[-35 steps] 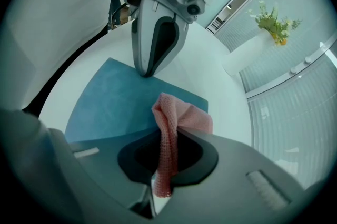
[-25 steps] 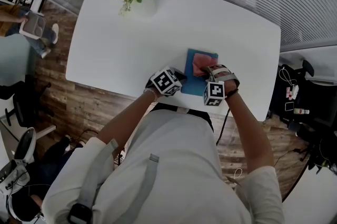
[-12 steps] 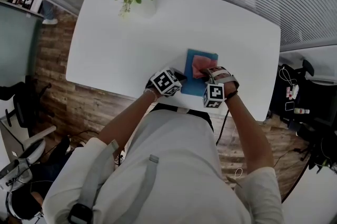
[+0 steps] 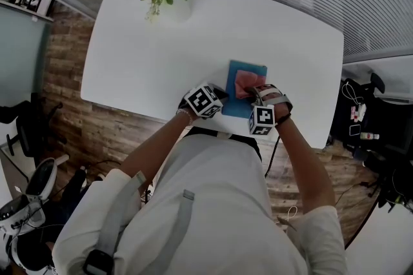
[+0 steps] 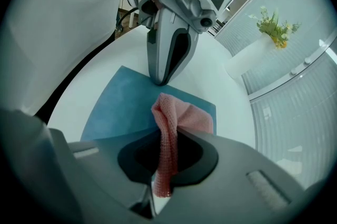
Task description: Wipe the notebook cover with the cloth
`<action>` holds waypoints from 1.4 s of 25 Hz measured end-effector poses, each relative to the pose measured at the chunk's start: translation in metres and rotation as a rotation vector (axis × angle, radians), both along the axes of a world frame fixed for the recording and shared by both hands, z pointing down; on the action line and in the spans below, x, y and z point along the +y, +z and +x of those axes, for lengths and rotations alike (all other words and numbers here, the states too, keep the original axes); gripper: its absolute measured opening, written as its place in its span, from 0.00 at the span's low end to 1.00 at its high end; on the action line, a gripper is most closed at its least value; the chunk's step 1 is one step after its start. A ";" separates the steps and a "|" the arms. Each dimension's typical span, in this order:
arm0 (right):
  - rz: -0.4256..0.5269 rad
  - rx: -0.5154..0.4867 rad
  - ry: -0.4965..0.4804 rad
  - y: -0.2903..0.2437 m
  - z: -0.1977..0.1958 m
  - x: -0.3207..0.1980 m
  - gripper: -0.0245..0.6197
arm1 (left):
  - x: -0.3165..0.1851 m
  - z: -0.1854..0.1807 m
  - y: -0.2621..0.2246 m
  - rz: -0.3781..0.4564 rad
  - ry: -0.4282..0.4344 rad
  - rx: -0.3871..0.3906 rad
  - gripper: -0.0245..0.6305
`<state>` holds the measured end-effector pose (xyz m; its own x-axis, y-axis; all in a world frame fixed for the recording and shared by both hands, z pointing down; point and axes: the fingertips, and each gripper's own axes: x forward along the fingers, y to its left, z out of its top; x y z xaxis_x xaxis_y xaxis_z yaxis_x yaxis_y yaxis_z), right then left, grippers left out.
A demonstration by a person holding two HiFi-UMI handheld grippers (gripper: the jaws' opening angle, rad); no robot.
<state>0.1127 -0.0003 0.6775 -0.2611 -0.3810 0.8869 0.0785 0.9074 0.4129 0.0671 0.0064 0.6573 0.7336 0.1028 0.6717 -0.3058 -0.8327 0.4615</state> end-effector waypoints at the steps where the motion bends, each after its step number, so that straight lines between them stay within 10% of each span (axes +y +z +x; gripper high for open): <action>1: -0.002 -0.002 0.000 0.000 0.000 0.001 0.05 | 0.000 0.000 0.000 -0.001 0.000 0.000 0.04; 35: -0.045 -0.052 0.014 -0.001 -0.009 0.041 0.05 | 0.000 0.000 0.001 -0.001 0.000 0.001 0.04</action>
<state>0.1042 0.0409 0.6766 -0.3017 -0.3453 0.8887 0.0450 0.9259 0.3750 0.0675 0.0067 0.6581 0.7340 0.1038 0.6711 -0.3055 -0.8321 0.4629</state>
